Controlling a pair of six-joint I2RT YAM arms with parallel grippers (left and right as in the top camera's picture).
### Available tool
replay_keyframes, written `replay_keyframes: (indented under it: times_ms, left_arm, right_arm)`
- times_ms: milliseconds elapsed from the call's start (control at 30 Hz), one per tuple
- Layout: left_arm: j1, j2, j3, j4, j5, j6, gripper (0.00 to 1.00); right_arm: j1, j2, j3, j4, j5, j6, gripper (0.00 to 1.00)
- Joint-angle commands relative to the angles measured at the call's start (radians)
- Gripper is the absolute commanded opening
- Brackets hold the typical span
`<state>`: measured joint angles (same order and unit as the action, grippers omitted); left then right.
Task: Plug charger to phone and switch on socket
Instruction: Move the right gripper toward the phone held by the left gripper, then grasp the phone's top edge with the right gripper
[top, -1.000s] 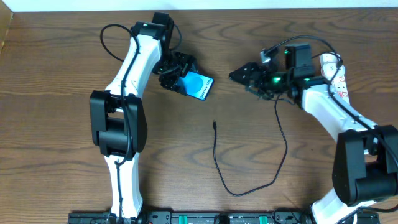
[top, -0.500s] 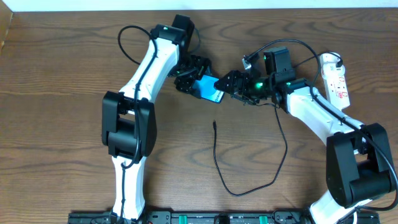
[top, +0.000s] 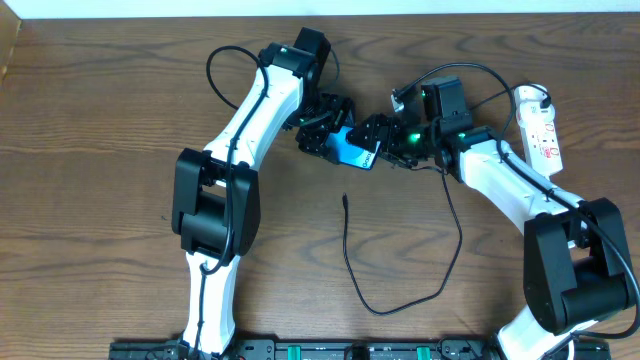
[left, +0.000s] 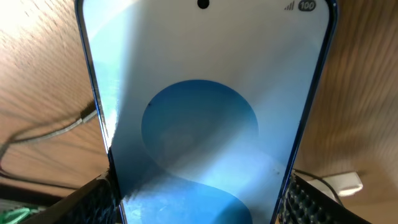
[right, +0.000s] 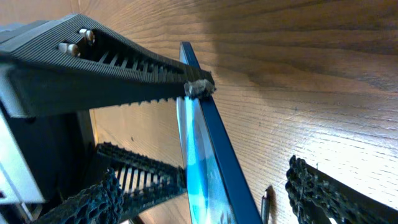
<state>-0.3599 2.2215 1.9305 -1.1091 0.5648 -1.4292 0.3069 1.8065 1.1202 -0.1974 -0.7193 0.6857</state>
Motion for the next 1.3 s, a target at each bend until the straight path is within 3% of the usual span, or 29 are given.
replay_keyframes:
  times_ms: [0, 500, 733, 867, 1133, 1267]
  left_arm:
    - [-0.002, -0.041, 0.018, -0.003, 0.082, -0.017, 0.07]
    - [-0.002, -0.041, 0.018, -0.003, 0.158, -0.017, 0.07]
    - [-0.002, -0.041, 0.018, -0.003, 0.158, -0.017, 0.07]
    - [-0.002, -0.041, 0.018, -0.003, 0.158, -0.017, 0.08]
    - [-0.002, -0.041, 0.018, -0.003, 0.157, -0.017, 0.07]
    - [-0.002, -0.041, 0.018, -0.003, 0.157, -0.017, 0.07]
  right_arm:
    - [0.011, 0.008, 0.016, -0.001, 0.014, 0.002, 0.84]
    - [0.017, 0.008, 0.016, -0.001, 0.018, 0.002, 0.82]
    - [0.019, 0.008, 0.016, 0.000, 0.018, 0.002, 0.73]
    - [0.024, 0.008, 0.016, 0.000, 0.018, 0.002, 0.64]
    - [0.029, 0.008, 0.016, 0.000, 0.018, 0.002, 0.37]
    - [0.029, 0.008, 0.016, 0.000, 0.018, 0.002, 0.31]
